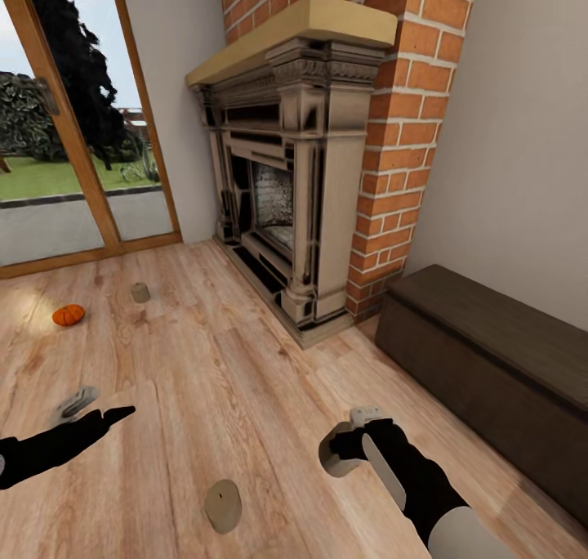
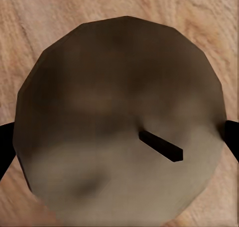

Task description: Place each of the two pumpkins and all three candles from the living room inside a cabinet in the living room (use any cabinet), then make sure every cabinet is closed, and position the cauldron so it is next to a table in the living room.

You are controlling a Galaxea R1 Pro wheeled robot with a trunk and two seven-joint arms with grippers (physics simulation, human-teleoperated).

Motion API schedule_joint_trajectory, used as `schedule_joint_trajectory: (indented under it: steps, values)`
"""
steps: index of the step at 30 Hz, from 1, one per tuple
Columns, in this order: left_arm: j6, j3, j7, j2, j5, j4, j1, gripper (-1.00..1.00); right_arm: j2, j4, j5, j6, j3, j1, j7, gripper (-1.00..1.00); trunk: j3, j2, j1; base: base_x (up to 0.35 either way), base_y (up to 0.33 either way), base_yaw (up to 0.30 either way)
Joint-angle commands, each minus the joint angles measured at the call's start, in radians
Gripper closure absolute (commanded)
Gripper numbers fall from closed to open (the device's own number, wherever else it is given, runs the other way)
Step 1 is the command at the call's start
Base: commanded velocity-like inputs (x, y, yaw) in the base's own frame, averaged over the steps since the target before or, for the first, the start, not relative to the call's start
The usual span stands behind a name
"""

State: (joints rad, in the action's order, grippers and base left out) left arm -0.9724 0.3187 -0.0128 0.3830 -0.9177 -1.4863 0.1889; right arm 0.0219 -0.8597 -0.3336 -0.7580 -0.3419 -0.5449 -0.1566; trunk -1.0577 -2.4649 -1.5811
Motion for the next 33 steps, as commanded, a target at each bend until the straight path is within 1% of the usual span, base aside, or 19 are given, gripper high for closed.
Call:
schedule_joint_trajectory:
  steps: [1, 7, 8, 14, 16, 18, 20, 22, 23, 24, 26, 27, 28, 29, 31, 33]
  values:
    - [-0.005, -0.003, -0.019, -0.001, -0.003, -0.003, 0.001, -1.00, 0.000, -0.001, -0.011, -0.003, -0.003, -0.001, -0.010, 1.00, 0.002, 0.007, 0.004, 0.000, 0.000, 0.000]
    - [-0.006, -0.020, -0.122, -0.004, -0.003, -0.006, 0.007, -1.00, 0.001, -0.010, -0.005, -0.002, -0.001, -0.001, -0.008, 1.00, 0.021, 0.049, 0.027, 0.000, 0.000, 0.000]
    - [-0.007, -0.036, -0.185, -0.005, -0.004, -0.006, 0.015, -1.00, 0.000, -0.060, -0.004, -0.002, -0.002, -0.001, -0.006, 1.00, 0.024, 0.056, 0.031, 0.000, 0.000, 0.000]
    - [-0.010, -0.042, -0.242, -0.002, -0.003, -0.009, 0.020, -1.00, -0.001, -0.084, -0.004, -0.001, -0.002, -0.001, -0.004, 1.00, 0.043, 0.098, 0.054, 0.000, 0.000, 0.000]
    - [-0.010, -0.044, -0.277, -0.001, -0.003, -0.011, 0.020, -1.00, -0.002, -0.086, -0.004, -0.001, -0.003, 0.000, -0.003, 1.00, 0.049, 0.112, 0.062, 0.000, 0.000, 0.000]
    - [-0.011, -0.052, -0.325, -0.002, -0.003, -0.015, 0.021, -1.00, -0.002, -0.086, -0.004, -0.001, -0.003, 0.000, -0.003, 1.00, 0.056, 0.126, 0.069, 0.000, 0.000, 0.000]
    - [-0.011, -0.077, -0.372, -0.002, -0.003, -0.019, 0.021, -1.00, -0.002, -0.087, -0.004, -0.001, -0.002, 0.000, -0.003, 1.00, 0.062, 0.140, 0.077, 0.000, 0.000, 0.000]
    - [-0.011, -0.110, -0.419, -0.002, -0.003, -0.021, 0.026, -1.00, -0.002, -0.087, -0.004, -0.001, 0.000, 0.000, -0.003, 1.00, 0.068, 0.154, 0.085, 0.000, 0.000, 0.000]
    - [-0.011, -0.128, -0.445, -0.003, -0.003, -0.021, 0.028, -1.00, -0.002, -0.087, -0.004, -0.001, 0.001, -0.001, -0.003, 1.00, 0.068, 0.154, 0.085, 0.000, 0.000, 0.000]
    - [-0.010, -0.150, -0.474, -0.004, -0.003, -0.022, 0.032, -1.00, -0.001, -0.087, -0.004, -0.001, 0.001, 0.000, -0.003, 1.00, 0.068, 0.154, 0.085, 0.000, 0.000, 0.000]
    - [-0.010, -0.217, -0.535, -0.008, -0.003, -0.024, 0.043, -1.00, -0.001, -0.087, -0.004, -0.001, 0.001, 0.000, -0.003, 1.00, 0.068, 0.154, 0.085, 0.000, 0.000, 0.000]
    - [-0.010, -0.236, -0.548, -0.011, -0.003, -0.024, 0.047, -1.00, -0.001, -0.087, -0.004, -0.001, 0.001, -0.001, -0.004, 1.00, 0.068, 0.154, 0.085, 0.000, 0.000, 0.000]
    - [-0.010, -0.269, -0.570, -0.016, -0.002, -0.024, 0.056, -1.00, -0.001, -0.087, -0.004, -0.001, 0.000, 0.000, -0.004, 1.00, 0.068, 0.154, 0.085, 0.000, 0.000, 0.000]
    - [-0.009, -0.292, -0.585, -0.021, -0.003, -0.024, 0.063, -1.00, 0.000, -0.087, -0.004, -0.002, -0.001, 0.000, -0.004, 1.00, 0.068, 0.154, 0.085, 0.000, 0.000, 0.016]
    - [-0.008, -0.316, -0.601, -0.029, -0.002, -0.023, 0.070, -1.00, 0.001, -0.087, -0.004, -0.002, -0.002, -0.001, -0.005, 1.00, 0.068, 0.154, 0.085, 0.000, 0.000, 0.123]
    - [-0.008, -0.326, -0.609, -0.033, -0.001, -0.022, 0.073, -1.00, 0.000, -0.087, -0.004, -0.003, -0.003, -0.001, -0.006, 1.00, 0.068, 0.154, 0.085, 0.000, 0.000, 0.210]
